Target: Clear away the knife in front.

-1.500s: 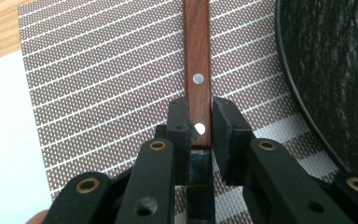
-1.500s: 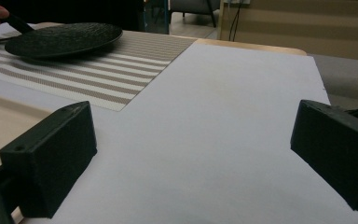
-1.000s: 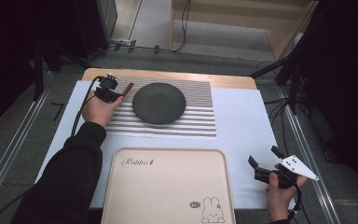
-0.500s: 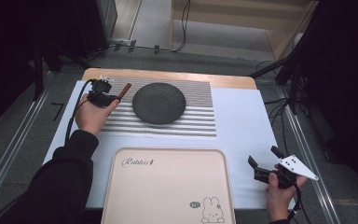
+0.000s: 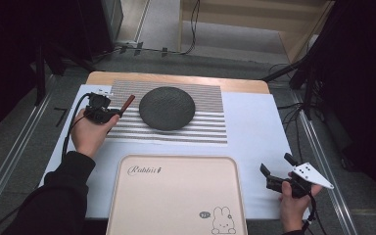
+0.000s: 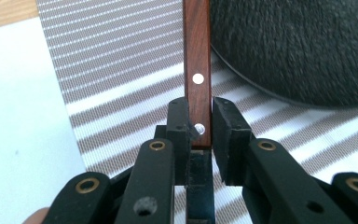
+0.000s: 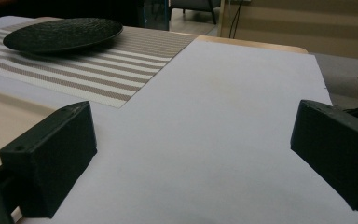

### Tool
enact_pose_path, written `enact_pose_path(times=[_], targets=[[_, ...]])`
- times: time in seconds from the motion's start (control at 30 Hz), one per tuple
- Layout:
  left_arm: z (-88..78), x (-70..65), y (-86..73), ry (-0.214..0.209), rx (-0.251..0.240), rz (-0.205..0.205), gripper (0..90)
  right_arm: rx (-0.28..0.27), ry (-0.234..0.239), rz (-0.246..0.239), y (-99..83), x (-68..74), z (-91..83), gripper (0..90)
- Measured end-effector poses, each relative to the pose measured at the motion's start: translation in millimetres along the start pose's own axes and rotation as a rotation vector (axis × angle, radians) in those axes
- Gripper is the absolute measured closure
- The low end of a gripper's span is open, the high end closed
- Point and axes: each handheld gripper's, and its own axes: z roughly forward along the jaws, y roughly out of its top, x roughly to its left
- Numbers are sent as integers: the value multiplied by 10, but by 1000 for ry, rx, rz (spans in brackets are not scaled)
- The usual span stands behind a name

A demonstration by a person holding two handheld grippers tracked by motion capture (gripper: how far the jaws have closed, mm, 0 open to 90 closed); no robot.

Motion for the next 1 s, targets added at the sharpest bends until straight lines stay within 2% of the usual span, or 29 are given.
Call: enact_pose_path(times=[0.17,0.33,0.67,1.0], targets=[[-110,-43,-108,-18,-15,10,775,1,-2,0,0,-1,0,0],[-187,-103,-215,-39,-26,0,775,-1,-5,-4,0,1,-3,0],[-280,-262,-423,-69,-12,19,774,-2,-3,-3,0,1,-4,0],[-457,-424,-592,-97,-22,39,774,-3,-2,-7,0,0,-6,0]])
